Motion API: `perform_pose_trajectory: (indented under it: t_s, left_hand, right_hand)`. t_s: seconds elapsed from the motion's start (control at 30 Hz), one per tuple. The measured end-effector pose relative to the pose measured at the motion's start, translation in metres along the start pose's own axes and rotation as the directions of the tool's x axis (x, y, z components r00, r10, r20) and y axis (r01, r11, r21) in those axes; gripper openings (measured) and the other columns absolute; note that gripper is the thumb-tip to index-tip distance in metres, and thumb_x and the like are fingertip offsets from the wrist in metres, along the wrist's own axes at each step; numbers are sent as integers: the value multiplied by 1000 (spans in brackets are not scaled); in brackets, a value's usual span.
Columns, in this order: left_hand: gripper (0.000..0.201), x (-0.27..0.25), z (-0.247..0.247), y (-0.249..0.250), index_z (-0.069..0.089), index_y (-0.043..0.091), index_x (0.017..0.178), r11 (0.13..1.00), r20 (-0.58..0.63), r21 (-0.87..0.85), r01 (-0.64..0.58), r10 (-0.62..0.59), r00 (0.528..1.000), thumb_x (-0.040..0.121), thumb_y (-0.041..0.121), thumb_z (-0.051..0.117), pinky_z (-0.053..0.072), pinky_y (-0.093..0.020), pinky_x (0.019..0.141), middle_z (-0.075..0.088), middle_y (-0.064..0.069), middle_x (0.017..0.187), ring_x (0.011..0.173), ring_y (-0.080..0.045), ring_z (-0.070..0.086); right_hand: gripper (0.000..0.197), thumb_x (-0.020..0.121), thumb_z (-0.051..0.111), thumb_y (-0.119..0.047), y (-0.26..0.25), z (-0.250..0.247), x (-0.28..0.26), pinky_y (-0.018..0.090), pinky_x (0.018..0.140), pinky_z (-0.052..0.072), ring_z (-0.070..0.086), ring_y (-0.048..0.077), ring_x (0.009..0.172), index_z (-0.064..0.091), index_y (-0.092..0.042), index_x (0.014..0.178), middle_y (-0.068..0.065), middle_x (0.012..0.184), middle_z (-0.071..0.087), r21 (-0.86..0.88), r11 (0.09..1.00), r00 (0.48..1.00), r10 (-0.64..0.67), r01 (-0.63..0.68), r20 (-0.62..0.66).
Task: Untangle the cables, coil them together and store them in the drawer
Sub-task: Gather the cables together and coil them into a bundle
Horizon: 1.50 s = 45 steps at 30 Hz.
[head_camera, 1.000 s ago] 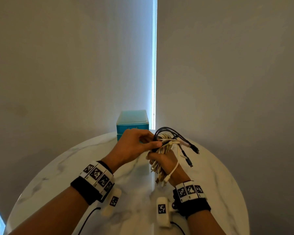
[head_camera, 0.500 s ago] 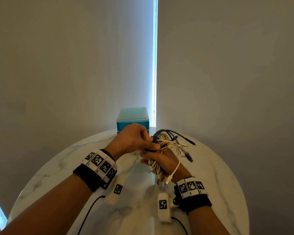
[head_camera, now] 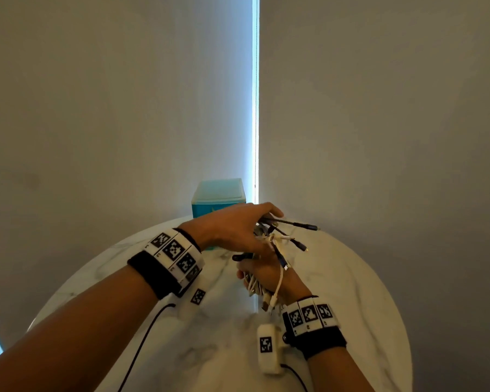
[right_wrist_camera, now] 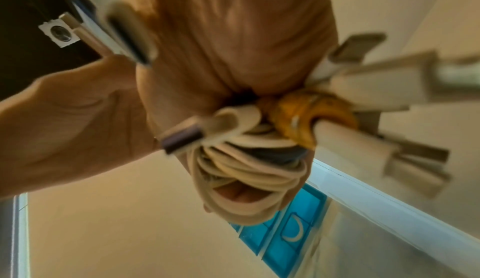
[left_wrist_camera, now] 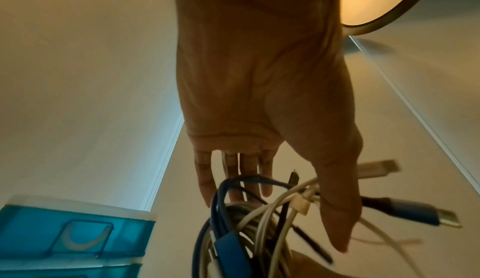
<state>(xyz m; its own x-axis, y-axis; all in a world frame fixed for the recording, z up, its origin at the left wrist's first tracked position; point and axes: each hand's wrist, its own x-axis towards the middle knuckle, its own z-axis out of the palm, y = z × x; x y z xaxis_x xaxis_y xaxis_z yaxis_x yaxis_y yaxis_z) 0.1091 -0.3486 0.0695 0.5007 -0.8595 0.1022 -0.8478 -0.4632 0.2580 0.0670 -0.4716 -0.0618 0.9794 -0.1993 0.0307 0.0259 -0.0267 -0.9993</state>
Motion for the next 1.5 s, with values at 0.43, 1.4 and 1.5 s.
perform_pose_trajectory:
  t_s: [0.43,1.4,1.5]
  left_hand:
    - [28,0,11,-23,65,36,88,967,-539,-239,-85,-60,840,80,56,82,63,-48,89,71,12,95,92,-14,74]
    - [42,-22,50,-33,64,24,128,931,-509,-186,-315,183,841,97,-4,69,40,-23,121,57,22,154,145,3,48]
    - [39,-25,48,-34,63,25,127,927,-492,-212,-310,173,853,98,1,72,40,-22,120,55,24,154,145,4,47]
  right_hand:
    - [15,81,82,-12,-17,-19,-11,33,53,54,61,23,51,72,-6,73,15,68,64,49,983,982,181,-178,-45]
    - [38,68,97,-15,-13,-28,-22,42,82,64,75,25,80,81,-5,101,14,91,74,692,718,960,-134,-78,247]
    - [82,54,106,-18,-5,-31,-20,50,86,64,76,31,93,70,0,126,19,105,75,708,702,945,-181,-70,273]
